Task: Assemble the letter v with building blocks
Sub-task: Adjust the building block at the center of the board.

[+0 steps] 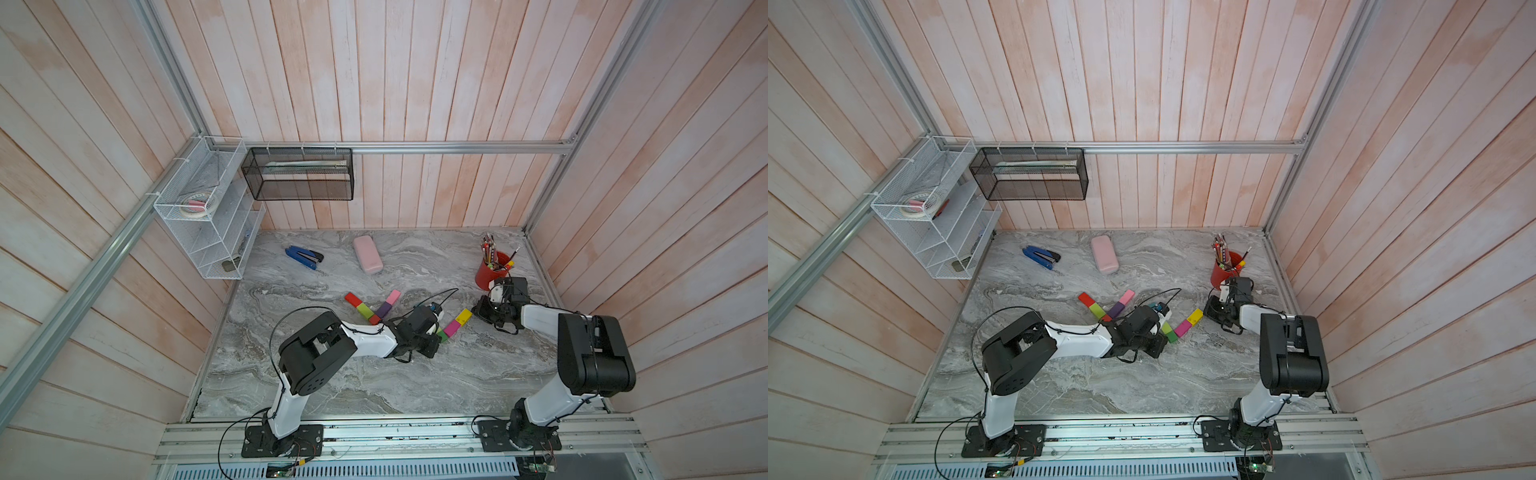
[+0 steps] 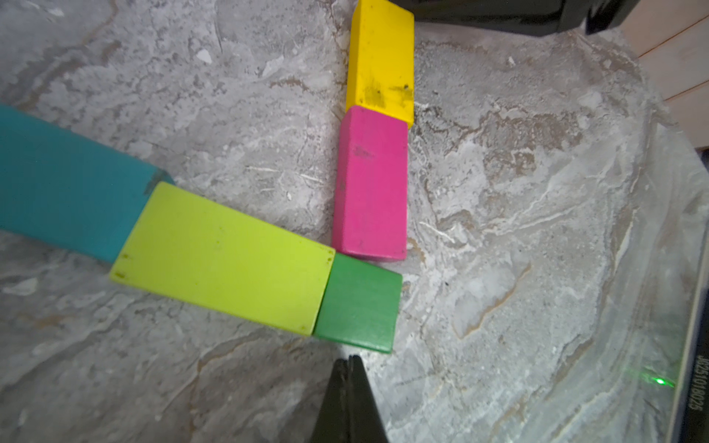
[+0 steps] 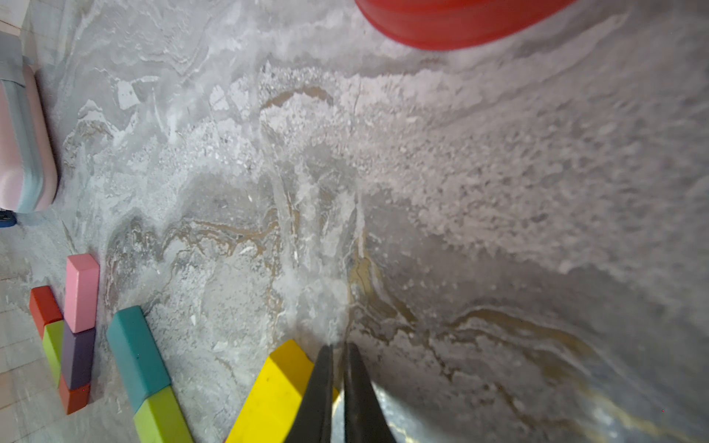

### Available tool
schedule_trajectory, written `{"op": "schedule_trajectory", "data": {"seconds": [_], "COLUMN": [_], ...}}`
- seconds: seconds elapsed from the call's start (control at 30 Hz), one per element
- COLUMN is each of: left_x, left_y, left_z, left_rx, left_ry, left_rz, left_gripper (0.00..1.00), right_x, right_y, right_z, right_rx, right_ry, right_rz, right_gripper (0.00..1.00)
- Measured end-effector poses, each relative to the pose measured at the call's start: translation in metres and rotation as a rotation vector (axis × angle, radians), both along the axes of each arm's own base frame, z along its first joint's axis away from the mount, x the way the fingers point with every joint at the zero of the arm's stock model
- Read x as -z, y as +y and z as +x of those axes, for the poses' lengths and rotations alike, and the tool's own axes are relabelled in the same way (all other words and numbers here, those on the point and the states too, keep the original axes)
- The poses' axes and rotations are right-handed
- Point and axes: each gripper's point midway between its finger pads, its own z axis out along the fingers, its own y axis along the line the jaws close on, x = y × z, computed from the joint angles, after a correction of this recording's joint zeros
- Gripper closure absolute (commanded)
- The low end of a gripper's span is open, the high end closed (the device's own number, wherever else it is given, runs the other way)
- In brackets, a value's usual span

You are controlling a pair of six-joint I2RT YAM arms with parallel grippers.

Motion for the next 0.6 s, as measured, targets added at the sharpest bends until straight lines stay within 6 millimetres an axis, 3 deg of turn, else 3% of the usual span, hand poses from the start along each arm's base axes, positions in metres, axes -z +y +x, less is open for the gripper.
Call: {"op": "schedule_trajectory", "data": {"seconds": [0.6], "left_x": [-0.0003], "left_y": [-0.0019], "left_z": [-0.0003], "left_rx": [0.005], "left_ry": [0.006], "left_rz": [-0.002], "left_gripper": [1.00], "right_x": [-0.0032], "right_y": [-0.0053], "right_z": [-0.0078], "right_rx": [0.023], "right_ry": [-0.012], "right_rz": [-0.027], "right_gripper": [0.88]}}
